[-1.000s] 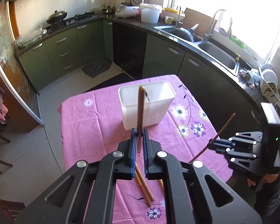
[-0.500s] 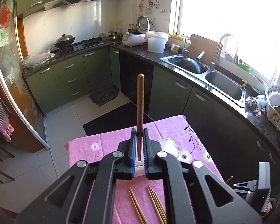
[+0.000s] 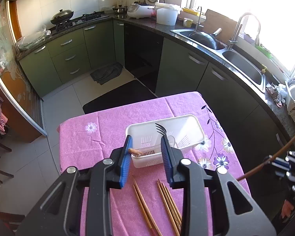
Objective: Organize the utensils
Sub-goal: 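Carry both chopsticks over the white caddy and release them into it with both tools, then grasp another wooden chopstick with the left tool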
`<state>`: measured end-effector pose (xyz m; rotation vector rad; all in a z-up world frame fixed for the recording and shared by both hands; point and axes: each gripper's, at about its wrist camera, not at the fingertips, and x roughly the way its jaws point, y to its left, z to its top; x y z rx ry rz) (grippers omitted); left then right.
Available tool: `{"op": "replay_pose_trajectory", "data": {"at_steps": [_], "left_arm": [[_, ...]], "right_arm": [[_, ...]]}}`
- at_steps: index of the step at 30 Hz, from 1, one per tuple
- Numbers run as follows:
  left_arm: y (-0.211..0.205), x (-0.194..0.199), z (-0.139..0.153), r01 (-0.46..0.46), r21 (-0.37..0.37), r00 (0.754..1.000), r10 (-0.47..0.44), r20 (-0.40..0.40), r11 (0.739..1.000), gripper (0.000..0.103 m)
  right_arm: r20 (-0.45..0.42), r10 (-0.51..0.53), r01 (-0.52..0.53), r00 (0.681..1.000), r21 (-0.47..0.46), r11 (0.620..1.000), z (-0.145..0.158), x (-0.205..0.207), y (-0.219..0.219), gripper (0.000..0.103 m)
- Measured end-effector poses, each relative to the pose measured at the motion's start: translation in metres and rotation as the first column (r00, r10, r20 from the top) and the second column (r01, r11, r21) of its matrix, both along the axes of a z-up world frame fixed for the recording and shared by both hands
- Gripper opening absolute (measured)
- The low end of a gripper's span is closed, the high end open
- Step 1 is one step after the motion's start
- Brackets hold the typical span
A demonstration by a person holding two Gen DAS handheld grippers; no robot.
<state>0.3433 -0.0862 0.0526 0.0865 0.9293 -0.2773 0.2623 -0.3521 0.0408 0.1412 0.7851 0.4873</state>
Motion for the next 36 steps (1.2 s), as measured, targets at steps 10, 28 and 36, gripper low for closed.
{"op": "replay_pose_trajectory", "data": {"at_steps": [10, 28, 36], "left_arm": [[0.022, -0.061, 0.021, 0.024, -0.016, 0.997, -0.023, 0.067, 1.0, 0.034], [0.035, -0.103, -0.05, 0.066, 0.026, 0.989, -0.062, -0.138, 0.997, 0.038], [0.026, -0.103, -0.108, 0.06, 0.045, 0.958, -0.045, -0.282, 0.997, 0.038]], "right_arm": [[0.162, -0.123, 0.111, 0.979, 0.079, 0.991, 0.063, 0.064, 0.011, 0.007], [0.016, -0.051, 0.052, 0.999, -0.075, 0.996, -0.017, 0.102, 0.061, 0.01], [0.025, -0.012, 0.013, 1.0, -0.072, 0.997, -0.022, 0.023, 0.032, 0.016]]}}
